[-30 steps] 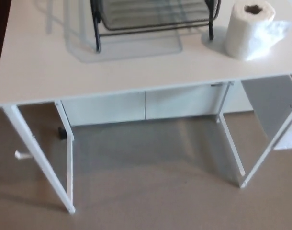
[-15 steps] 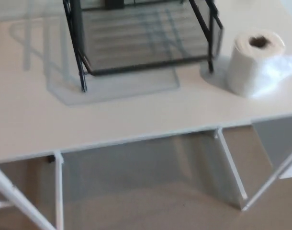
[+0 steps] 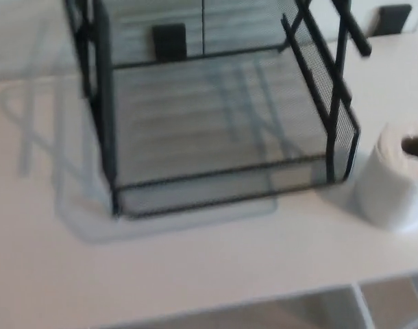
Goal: The robot walks towards a desk on which a file tray is kept in the middle and a toilet paper roll is kept on its right. The robot uses its right hand to hook on finger in the gap of the roll and grabs it, lifts it and places it on the tray.
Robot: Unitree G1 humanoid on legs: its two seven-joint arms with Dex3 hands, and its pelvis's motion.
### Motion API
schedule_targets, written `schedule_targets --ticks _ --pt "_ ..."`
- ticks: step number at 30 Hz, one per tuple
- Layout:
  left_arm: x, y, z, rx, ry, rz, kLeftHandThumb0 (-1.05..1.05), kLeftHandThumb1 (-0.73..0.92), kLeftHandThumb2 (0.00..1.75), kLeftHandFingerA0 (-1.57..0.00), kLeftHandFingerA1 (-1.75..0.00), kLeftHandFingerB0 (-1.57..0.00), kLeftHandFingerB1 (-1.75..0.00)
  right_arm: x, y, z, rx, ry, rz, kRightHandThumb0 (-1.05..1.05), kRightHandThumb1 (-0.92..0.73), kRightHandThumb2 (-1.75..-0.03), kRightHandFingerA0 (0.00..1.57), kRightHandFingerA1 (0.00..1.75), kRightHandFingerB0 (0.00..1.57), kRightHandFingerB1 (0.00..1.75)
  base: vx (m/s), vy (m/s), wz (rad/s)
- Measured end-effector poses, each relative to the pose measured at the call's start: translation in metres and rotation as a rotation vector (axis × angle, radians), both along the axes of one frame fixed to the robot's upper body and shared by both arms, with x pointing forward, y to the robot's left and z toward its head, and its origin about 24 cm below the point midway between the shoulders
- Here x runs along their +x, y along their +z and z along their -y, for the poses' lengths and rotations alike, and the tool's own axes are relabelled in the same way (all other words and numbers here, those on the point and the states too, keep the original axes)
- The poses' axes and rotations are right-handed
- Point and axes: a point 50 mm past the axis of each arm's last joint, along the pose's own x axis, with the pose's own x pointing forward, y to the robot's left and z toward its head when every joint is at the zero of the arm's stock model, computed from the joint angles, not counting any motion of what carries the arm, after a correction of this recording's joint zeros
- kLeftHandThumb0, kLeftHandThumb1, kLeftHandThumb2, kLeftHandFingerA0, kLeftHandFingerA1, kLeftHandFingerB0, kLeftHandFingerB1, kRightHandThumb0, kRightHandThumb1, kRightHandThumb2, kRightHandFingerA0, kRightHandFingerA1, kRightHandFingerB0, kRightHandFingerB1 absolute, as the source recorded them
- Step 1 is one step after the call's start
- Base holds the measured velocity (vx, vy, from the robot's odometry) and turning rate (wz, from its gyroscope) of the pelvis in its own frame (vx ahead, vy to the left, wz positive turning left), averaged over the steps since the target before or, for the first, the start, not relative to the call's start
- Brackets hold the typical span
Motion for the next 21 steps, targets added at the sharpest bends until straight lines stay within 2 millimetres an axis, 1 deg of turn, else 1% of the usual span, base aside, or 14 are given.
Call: schedule_targets --ticks 1,2,5,7,10,11,13,14,15,17,18,19,20,21 --pt "-0.001 0.002 -0.002 0.008 0.005 0.002 -0.61 0.50 1.18 -0.06 -0.62 0.00 -0.61 0.001 0.003 0.003 0.000 -0.023 0.014 -0.59 -0.53 -0.80 0.00 0.23 0.00 0.00 0.29 -0.208 0.01" --pt "-0.002 0.003 -0.004 0.011 0.012 0.003 -0.61 0.50 1.18 -0.06 -0.63 -0.01 -0.62 0.002 0.005 0.005 0.002 -0.043 0.027 -0.55 -0.62 -0.60 0.00 0.19 0.00 0.00 0.27 -0.195 0.22" --pt "-0.003 0.002 -0.004 0.010 0.020 0.004 -0.62 0.53 1.20 -0.05 -0.62 0.00 -0.61 0.003 0.009 0.009 0.017 -0.099 0.060 -0.50 -0.63 -0.60 0.00 0.20 0.00 0.00 0.24 -0.175 0.12" --pt "-0.004 0.002 -0.004 0.009 0.021 0.001 -0.60 0.51 1.19 -0.05 -0.63 0.00 -0.61 0.004 0.012 0.012 0.031 -0.141 0.084 -0.42 -0.63 -0.59 0.00 0.08 0.00 0.00 0.23 -0.157 -0.07" --pt "-0.003 0.001 -0.002 0.002 0.025 0.009 -0.61 0.52 1.20 -0.05 -0.63 0.00 -0.61 0.000 0.013 0.016 0.068 -0.245 0.156 -0.32 -0.60 -0.62 0.00 0.10 0.00 0.00 0.08 0.047 -0.12" --pt "-0.001 0.001 -0.002 0.000 0.022 0.012 -0.97 0.55 1.11 -0.18 -0.72 -0.04 -0.64 -0.001 0.013 0.017 0.080 -0.278 0.185 -0.40 -0.61 -0.70 0.00 0.02 0.00 0.00 -0.01 0.203 -0.17" --pt "0.001 0.000 0.000 -0.006 0.020 0.018 -1.04 0.56 1.13 -0.17 -0.73 -0.07 -0.64 -0.004 0.015 0.019 0.098 -0.343 0.245 -0.42 -0.64 -0.63 0.00 0.25 0.00 0.00 -0.04 0.299 0.17" --pt "0.003 -0.001 0.002 -0.013 0.020 0.022 -1.04 0.56 1.13 -0.17 -0.73 -0.07 -0.64 -0.005 0.016 0.020 0.103 -0.373 0.279 -0.42 -0.64 -0.63 0.00 0.25 0.00 0.00 -0.05 0.345 -0.29" --pt "0.004 0.002 -0.001 -0.004 0.023 0.030 -1.05 0.56 1.13 -0.25 -0.78 -0.09 -0.67 -0.004 0.017 0.020 0.111 -0.397 0.314 -0.44 -0.60 -0.67 0.00 0.49 0.00 0.00 -0.06 0.332 -0.14" --pt "0.009 0.006 -0.003 0.005 0.023 0.047 -1.05 0.56 1.13 -0.25 -0.78 -0.09 -0.67 -0.003 0.024 0.023 0.110 -0.455 0.407 -0.44 -0.60 -0.67 0.00 0.49 0.00 0.00 -0.13 0.148 0.02" --pt "0.009 0.006 -0.003 0.005 0.024 0.049 -1.05 0.58 1.15 -0.23 -0.77 -0.10 -0.66 -0.003 0.026 0.024 0.108 -0.476 0.440 -0.39 -0.65 -0.71 0.00 0.26 0.00 0.00 -0.13 0.055 0.09" --pt "0.008 0.006 -0.003 0.005 0.026 0.046 -1.05 0.59 1.15 -0.21 -0.75 -0.09 -0.64 -0.001 0.031 0.027 0.105 -0.509 0.492 -0.43 -0.62 -0.74 0.00 0.12 0.00 0.00 -0.15 0.052 -0.06" --pt "0.006 0.005 -0.004 0.005 0.028 0.042 -1.05 0.59 1.17 -0.17 -0.74 -0.09 -0.63 0.002 0.037 0.030 0.097 -0.532 0.539 -0.49 -0.59 -0.84 0.00 0.33 0.00 0.00 -0.12 0.037 0.00" --pt "0.004 0.005 -0.004 0.006 0.030 0.037 -1.05 0.60 1.18 -0.27 -0.78 -0.08 -0.65 0.005 0.043 0.032 0.089 -0.546 0.578 -0.60 -0.56 -0.71 0.00 0.04 0.00 0.00 -0.12 0.006 -0.09"
